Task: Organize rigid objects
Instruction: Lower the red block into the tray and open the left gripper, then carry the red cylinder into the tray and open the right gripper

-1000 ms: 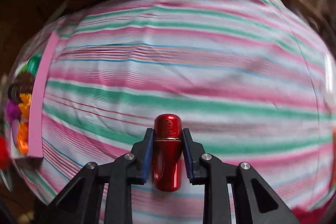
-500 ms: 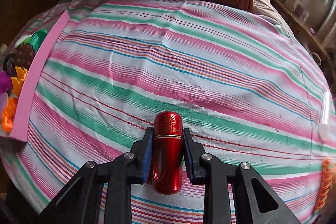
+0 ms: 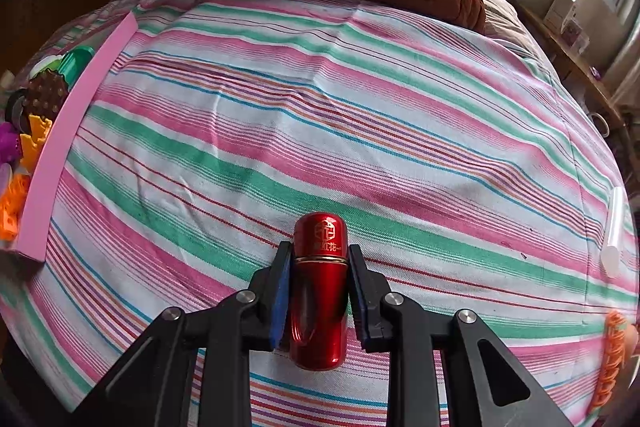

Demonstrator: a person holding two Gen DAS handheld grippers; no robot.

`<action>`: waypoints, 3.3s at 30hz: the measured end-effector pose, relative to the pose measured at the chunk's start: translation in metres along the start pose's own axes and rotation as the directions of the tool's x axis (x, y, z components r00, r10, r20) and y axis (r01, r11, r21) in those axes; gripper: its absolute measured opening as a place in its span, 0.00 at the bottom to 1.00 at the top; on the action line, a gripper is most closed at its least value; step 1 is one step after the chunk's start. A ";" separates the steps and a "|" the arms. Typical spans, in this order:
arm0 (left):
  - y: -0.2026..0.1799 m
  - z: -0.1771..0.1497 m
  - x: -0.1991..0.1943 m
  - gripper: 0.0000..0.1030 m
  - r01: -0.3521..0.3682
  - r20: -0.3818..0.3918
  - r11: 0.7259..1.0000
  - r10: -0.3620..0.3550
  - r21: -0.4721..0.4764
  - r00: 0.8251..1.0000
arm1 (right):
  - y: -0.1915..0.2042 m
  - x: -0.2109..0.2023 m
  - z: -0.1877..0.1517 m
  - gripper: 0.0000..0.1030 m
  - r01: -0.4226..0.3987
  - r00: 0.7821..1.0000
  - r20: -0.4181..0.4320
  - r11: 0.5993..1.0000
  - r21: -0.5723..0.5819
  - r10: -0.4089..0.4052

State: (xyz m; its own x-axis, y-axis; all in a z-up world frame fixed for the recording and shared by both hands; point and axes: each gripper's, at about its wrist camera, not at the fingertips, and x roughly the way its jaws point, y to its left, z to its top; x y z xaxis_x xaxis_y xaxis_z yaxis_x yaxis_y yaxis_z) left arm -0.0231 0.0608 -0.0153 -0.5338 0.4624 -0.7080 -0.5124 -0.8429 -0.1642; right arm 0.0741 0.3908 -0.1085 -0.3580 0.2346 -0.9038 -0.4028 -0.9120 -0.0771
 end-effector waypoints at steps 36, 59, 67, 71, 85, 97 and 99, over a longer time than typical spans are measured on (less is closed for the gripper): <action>0.015 0.004 0.068 0.51 -0.068 -0.115 0.996 0.062 -0.050 0.991 | 0.004 0.003 0.002 0.26 0.025 1.000 0.008 0.999 -0.039 -0.025; 0.037 0.006 -0.015 0.53 -0.249 0.014 0.962 0.252 -0.109 0.968 | 0.008 -0.003 0.000 0.26 -0.025 0.999 -0.023 0.999 0.024 0.026; 0.042 0.001 -0.023 0.59 -0.267 0.023 0.955 0.272 -0.129 0.962 | 0.031 -0.012 -0.007 0.25 -0.081 0.996 -0.026 0.996 0.033 0.082; 0.045 -0.002 -0.026 0.61 -0.276 0.019 0.951 0.281 -0.140 0.959 | 0.044 -0.017 -0.011 0.25 -0.100 0.995 -0.004 0.994 0.044 0.101; 0.055 -0.007 -0.028 0.65 -0.325 0.000 0.930 0.330 -0.170 0.944 | 0.104 -0.073 0.011 0.25 -0.248 0.950 0.185 0.968 -0.037 0.251; 0.071 -0.002 -0.041 0.65 -0.465 0.029 0.862 0.480 -0.203 0.877 | 0.227 -0.090 0.052 0.26 -0.351 0.894 0.163 0.877 -0.328 0.418; 0.073 0.001 -0.045 0.65 -0.477 0.044 0.855 0.495 -0.203 0.868 | 0.244 -0.079 0.057 0.26 -0.347 0.901 0.128 0.866 -0.360 0.415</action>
State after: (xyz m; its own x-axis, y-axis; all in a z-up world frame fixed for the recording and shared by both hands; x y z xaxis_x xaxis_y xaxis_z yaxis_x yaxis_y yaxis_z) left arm -0.0375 -0.0215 0.0052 -0.7466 -0.0032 -0.6653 -0.0472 -0.9972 0.0578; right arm -0.0442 0.1693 -0.0320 -0.5972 -0.1237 -0.7925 0.0787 -0.9923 0.0956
